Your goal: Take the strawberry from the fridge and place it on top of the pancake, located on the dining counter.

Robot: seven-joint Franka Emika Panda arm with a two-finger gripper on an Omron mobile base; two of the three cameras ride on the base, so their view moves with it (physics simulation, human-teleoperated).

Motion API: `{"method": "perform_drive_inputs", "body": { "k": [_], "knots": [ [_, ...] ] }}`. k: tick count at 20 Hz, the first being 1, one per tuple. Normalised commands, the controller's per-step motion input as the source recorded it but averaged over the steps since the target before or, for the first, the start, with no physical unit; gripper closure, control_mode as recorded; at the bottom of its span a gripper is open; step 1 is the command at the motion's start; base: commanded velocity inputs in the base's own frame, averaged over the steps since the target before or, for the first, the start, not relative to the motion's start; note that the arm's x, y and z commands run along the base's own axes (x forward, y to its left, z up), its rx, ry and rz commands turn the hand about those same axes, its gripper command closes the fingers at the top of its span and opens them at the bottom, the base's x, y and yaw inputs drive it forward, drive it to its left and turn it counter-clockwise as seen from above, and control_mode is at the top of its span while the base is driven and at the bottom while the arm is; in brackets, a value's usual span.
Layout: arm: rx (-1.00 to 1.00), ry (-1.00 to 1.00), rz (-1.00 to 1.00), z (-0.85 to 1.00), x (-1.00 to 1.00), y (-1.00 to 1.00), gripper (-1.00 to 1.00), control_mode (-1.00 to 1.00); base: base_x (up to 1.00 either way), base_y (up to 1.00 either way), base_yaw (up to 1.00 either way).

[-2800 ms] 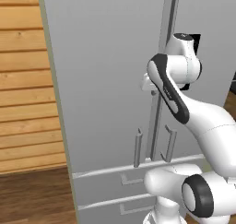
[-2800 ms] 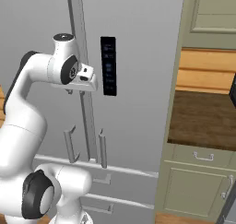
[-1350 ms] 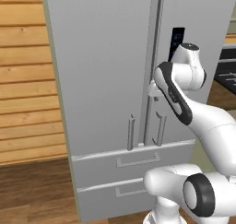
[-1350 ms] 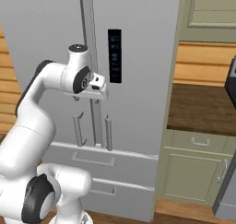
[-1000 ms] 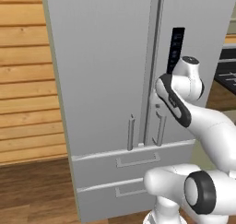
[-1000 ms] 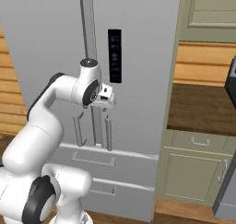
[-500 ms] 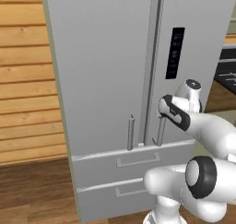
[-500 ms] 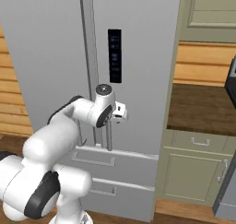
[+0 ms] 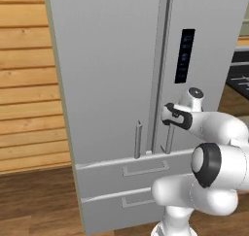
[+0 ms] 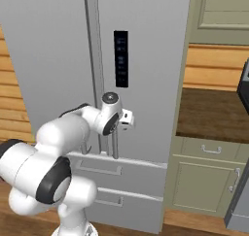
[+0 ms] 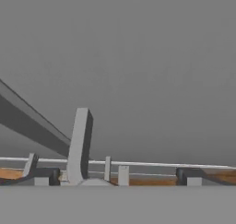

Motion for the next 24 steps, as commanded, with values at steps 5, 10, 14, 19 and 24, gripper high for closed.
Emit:
{"method": "perform_drive_inputs", "body": {
  "k": [5,10,14,19,24],
  "knots": [
    [0.00,-0.01,0.00,-0.19,0.31,0.07,1.00,-1.00,0.00,0.00,0.00],
    [0.00,-0.02,-0.02,-0.19,-0.04,-0.02,1.00,-1.00,0.00,0.00,0.00],
    [0.00,-0.08,-0.04,-0.01,-0.29,-0.16,1.00,-1.00,0.00,0.00,0.00],
    [0.00,-0.01,-0.12,0.00,-0.60,-0.40,1.00,-1.00,0.00,0.00,0.00],
    [0.00,0.07,-0.12,0.00,-0.80,-0.90,1.00,-1.00,0.00,0.00,0.00]
  ]
}}
